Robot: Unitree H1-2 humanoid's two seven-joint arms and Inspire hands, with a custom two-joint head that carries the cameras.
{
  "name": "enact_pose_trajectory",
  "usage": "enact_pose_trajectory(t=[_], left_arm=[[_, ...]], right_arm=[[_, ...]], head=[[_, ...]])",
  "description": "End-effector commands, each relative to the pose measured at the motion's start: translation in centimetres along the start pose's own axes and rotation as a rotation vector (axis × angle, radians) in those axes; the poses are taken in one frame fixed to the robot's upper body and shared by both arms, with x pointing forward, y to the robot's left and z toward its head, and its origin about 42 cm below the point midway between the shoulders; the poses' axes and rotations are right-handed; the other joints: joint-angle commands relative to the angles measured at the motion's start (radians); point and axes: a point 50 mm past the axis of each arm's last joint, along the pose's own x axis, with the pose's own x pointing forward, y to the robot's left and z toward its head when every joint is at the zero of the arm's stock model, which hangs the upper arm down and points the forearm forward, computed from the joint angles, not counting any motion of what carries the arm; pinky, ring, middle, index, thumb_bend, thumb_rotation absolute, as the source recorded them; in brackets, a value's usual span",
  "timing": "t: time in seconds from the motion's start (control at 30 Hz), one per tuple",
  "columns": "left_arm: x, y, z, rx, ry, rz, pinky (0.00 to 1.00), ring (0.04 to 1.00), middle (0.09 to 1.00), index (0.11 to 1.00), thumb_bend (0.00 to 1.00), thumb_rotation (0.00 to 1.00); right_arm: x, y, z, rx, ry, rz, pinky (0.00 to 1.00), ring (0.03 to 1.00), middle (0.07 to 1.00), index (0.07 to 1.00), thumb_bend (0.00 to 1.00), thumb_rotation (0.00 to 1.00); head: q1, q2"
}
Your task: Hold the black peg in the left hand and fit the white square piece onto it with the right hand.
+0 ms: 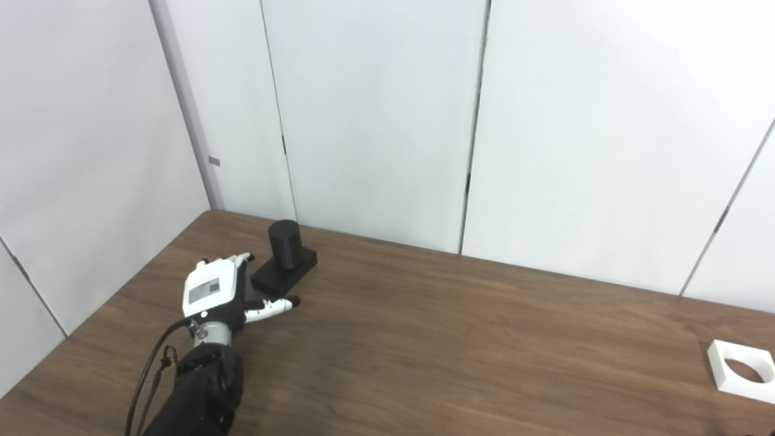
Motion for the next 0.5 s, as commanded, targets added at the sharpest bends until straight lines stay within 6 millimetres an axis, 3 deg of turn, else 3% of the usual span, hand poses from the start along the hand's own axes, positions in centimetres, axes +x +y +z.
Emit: enact_pose_trajectory(t=[0.0,0.17,0.47], left_arm=[[1.9,2.7,0.3,0.043,-0.005,0.099,0.99,0.916,0.886,0.850,1.00,0.68],[2.6,2.0,0.4,0.082,0.009,0.069,1.00,0.924,0.892,0.846,1.00,0.70],[3.9,1.3,0.7,0.108,0.025,0.028,1.00,0.925,0.901,0.842,1.00,0.71]], right_arm=[[-0.2,1.1,-0.1,0.030,-0.011,-0.004,1.00,0.979,0.925,0.964,0.72,0.99],[-0.1,1.2,0.1,0.018,-0.006,0.003,1.00,0.991,0.926,0.979,0.77,0.98],[-0.4,1.4,-0.1,0.020,-0.024,0.002,1.00,0.999,0.932,0.986,0.71,0.97]], head=[[0.001,0.001],[0.001,0.005],[-0.010,0.007]])
